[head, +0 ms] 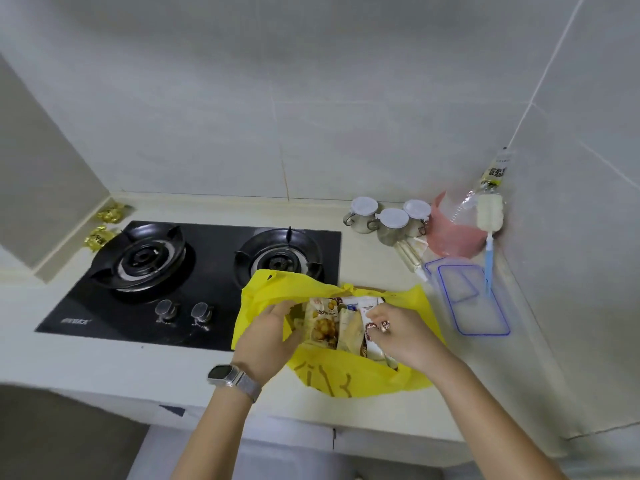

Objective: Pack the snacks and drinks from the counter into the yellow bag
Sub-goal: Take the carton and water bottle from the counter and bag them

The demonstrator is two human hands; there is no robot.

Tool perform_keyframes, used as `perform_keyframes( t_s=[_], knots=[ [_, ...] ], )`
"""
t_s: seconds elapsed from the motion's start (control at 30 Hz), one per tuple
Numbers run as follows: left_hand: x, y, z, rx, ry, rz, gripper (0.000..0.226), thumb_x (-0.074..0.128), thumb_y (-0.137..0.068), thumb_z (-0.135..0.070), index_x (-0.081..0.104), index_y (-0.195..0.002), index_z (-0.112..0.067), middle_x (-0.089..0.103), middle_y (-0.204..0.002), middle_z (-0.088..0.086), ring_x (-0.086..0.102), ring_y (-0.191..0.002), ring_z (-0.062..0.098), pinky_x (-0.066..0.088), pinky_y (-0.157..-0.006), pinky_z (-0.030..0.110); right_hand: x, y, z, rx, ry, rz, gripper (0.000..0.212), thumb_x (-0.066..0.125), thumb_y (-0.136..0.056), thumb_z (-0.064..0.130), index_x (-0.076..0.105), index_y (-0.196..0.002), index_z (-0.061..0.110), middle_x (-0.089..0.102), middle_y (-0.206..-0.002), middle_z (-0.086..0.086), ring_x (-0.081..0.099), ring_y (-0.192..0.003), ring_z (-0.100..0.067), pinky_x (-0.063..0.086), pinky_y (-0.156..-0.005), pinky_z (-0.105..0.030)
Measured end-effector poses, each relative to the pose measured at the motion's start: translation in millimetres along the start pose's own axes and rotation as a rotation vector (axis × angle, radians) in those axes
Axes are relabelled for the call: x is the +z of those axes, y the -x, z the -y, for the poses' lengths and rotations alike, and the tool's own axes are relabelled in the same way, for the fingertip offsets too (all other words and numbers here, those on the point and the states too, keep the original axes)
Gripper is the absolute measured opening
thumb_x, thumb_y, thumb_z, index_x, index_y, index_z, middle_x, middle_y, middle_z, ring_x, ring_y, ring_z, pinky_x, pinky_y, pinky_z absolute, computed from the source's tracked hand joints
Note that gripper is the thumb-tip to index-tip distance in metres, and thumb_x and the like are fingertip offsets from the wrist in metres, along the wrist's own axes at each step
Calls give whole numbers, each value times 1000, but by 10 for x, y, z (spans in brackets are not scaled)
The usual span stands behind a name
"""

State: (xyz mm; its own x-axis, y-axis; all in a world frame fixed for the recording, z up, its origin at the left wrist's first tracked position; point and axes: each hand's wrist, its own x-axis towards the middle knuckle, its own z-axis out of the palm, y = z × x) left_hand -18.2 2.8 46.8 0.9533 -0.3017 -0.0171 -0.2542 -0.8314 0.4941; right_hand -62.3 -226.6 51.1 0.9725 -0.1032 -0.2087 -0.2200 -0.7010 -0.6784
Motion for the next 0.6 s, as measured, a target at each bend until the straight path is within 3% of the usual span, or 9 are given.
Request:
perform_keyframes(
  t_s=[0.13,0.23,0.4,0.6],
  knots=[
    [-226,304,265,-72,47,-131,51,60,-84,-28,44,-132,-23,54,-126,-1,58,-107,21,51,-84,39,210,81,308,-83,33,35,28,59,-86,17,63,-113,16,65,-115,0,59,-111,-12,47,-94,-28],
    [-487,633,608,-125,40,-186,52,60,-84,-27,43,-133,-23,54,-126,-2,56,-110,19,51,-87,35,477,133,685,-160,61,57,28,60,-86,19,63,-114,18,65,-112,4,60,-108,-10,44,-88,-20],
    [-1045,1452,1368,-307,-4,-199,59,58,-86,-30,33,-139,-23,48,-134,0,51,-117,17,46,-94,30,1123,344,1412,-249,20,118,35,66,-81,20,60,-115,20,65,-115,2,62,-97,-16,48,-85,-26],
    [-1364,2515,2240,-543,-5,-286,83,62,-81,-38,12,-146,-24,45,-133,5,44,-119,24,40,-100,34,2068,652,2118,-355,-26,215,47,70,-79,24,51,-122,27,63,-109,7,56,-94,-10,41,-78,-21]
  ],
)
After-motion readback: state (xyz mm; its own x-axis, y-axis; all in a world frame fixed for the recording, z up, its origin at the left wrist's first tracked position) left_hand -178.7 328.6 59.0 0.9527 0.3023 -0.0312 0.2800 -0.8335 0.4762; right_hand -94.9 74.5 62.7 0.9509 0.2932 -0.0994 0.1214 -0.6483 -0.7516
